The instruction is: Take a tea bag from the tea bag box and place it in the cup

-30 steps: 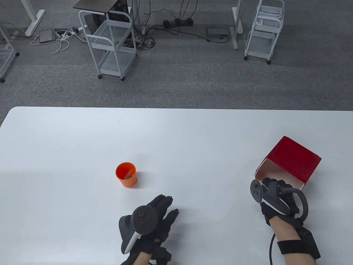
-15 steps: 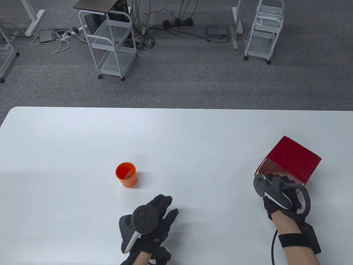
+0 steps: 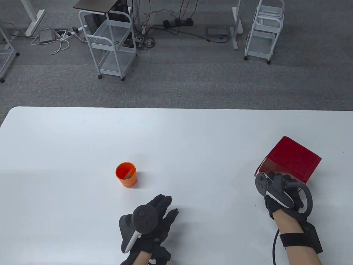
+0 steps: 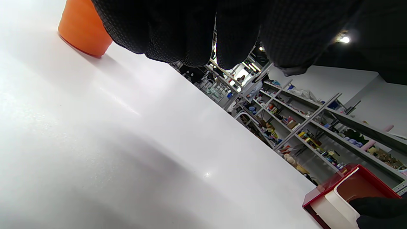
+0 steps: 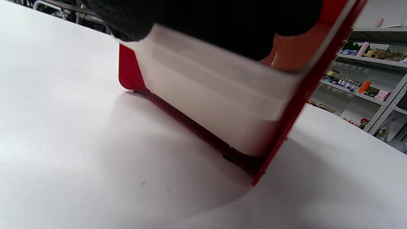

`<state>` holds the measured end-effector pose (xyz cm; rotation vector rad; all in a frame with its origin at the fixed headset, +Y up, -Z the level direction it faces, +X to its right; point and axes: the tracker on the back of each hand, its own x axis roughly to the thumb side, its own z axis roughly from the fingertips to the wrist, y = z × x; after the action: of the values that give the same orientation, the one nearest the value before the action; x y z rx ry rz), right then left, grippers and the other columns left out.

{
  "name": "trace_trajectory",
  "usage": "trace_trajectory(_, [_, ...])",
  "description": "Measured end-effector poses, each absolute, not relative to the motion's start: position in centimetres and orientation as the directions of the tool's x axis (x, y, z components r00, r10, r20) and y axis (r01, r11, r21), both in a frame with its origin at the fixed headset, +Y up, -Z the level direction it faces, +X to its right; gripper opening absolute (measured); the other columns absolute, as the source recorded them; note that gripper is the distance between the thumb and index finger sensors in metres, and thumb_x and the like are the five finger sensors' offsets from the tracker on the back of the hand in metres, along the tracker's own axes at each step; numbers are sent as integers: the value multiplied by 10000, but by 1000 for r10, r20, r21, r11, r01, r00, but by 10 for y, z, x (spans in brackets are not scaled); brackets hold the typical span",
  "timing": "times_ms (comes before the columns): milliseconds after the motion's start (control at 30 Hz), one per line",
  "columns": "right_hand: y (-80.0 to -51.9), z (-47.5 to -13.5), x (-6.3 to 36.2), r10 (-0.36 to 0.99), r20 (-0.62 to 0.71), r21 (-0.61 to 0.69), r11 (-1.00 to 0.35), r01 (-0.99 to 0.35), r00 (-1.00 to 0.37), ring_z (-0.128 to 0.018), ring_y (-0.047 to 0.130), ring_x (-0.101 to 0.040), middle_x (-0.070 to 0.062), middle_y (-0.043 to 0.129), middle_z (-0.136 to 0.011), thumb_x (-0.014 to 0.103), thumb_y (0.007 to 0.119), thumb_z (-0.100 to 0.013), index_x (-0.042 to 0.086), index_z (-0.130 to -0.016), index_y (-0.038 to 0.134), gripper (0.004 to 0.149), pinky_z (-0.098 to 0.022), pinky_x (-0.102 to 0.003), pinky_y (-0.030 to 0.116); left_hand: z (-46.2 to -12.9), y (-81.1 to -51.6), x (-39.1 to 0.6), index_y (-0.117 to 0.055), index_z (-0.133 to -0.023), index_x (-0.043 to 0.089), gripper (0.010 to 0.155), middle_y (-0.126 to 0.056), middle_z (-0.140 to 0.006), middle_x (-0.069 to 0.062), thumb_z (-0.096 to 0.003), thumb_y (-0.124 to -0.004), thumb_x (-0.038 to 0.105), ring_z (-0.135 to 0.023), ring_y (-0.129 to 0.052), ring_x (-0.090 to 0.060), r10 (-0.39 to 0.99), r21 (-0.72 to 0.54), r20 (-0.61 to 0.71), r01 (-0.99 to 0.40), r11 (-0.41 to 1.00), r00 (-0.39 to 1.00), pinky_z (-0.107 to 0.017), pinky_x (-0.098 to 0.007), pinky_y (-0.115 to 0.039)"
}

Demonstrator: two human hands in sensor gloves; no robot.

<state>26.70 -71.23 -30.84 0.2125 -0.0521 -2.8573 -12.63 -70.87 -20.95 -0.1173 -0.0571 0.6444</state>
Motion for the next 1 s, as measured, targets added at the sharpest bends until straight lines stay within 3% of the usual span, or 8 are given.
trace_trajectory(133, [-693,-295,265,-161,-106,1,-987,162,-981,-811,788,-440,-159,757,-972,440,738,-480,170,-968,656,564,-645,-555,656,-210,-709,-126,-717,-1049,312,618,-701,-1173,-60,-485,-725,566,-1036,-729,-328,610,-130,17,-604,787,792,-750,-449,-674])
trace_trajectory(267, [-676,-276,260,75,-37,-40,-997,-73,-997,-842,760,-455,-172,720,-1005,477,726,-477,172,-986,627,602,-655,-563,644,-209,-707,-127,-706,-1058,311,625,-691,-1179,-63,-492,-703,575,-1039,-724,-330,640,-130,17,-633,763,768,-750,-450,-674])
trace_trajectory(433, [-666,-252,250,267,54,-48,-962,-269,-962,-877,722,-471,-177,682,-1036,509,720,-469,176,-1002,599,640,-668,-572,627,-209,-707,-128,-692,-1068,311,636,-678,-1188,-63,-493,-694,583,-1043,-718,-329,667,-141,18,-658,740,745,-754,-449,-669])
trace_trajectory(667, [-671,-223,236,478,122,-25,-875,-484,-870,-879,716,-478,-184,675,-1040,528,717,-462,172,-1002,599,657,-666,-575,627,-208,-706,-128,-693,-1068,309,641,-678,-1187,-66,-491,-690,589,-1044,-715,-335,691,-140,33,-681,719,723,-753,-454,-668])
trace_trajectory(1000, [-699,-215,236,610,147,24,-789,-614,-779,-876,712,-483,-190,670,-1037,543,712,-458,166,-1003,593,673,-664,-576,625,-208,-706,-130,-686,-1072,314,651,-678,-1189,-54,-490,-678,604,-1049,-713,-331,698,-142,36,-688,712,715,-757,-455,-665])
